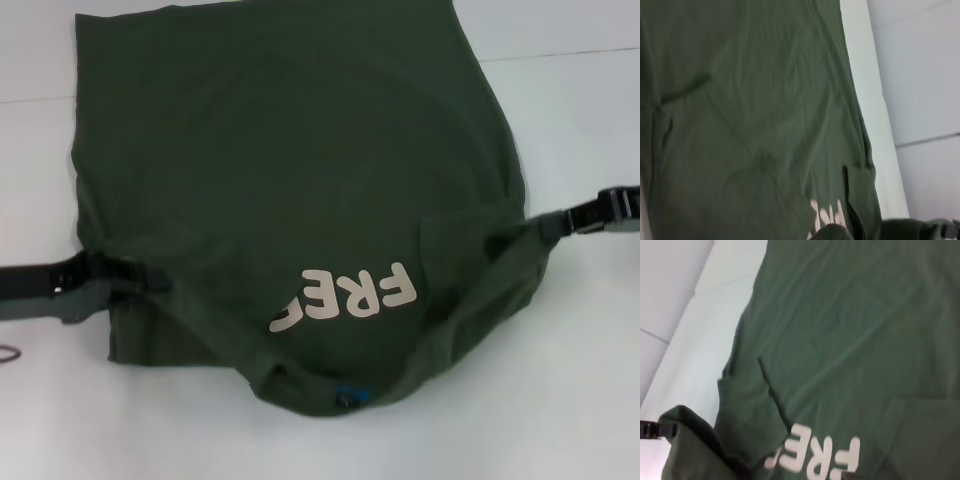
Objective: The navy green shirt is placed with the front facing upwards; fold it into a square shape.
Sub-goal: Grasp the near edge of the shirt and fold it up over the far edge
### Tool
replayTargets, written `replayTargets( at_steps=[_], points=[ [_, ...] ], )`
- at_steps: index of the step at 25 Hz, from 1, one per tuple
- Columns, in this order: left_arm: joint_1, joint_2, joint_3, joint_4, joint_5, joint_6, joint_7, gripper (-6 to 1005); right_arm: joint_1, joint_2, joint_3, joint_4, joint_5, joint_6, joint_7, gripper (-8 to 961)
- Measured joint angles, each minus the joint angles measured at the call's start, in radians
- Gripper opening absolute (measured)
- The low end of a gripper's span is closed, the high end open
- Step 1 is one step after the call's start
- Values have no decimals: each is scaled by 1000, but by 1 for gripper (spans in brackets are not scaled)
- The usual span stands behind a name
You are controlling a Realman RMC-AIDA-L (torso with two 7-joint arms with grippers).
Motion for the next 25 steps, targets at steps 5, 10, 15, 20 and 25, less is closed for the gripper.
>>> replayTargets(
  at_steps=[5, 10, 15, 20, 25],
  points=[
    [-22, 0, 0, -30, -39, -80, 3, 24, 11, 1, 28, 4, 25, 58, 2, 54],
    [-50, -1, 4, -44, -86, -151, 9, 24, 17, 7, 29, 14, 70, 118, 2, 53],
    [-69, 0, 4, -45, -118, -221, 10, 24, 15, 9, 31, 17, 128, 173, 7, 53],
    [-83, 2, 3, -57, -137, -296, 10, 23, 14, 12, 31, 20, 142, 236, 13, 54],
    [-83, 6, 1, -73, -138, -364, 8, 23, 17, 15, 24, 48, 144, 311, 13, 54]
  ],
)
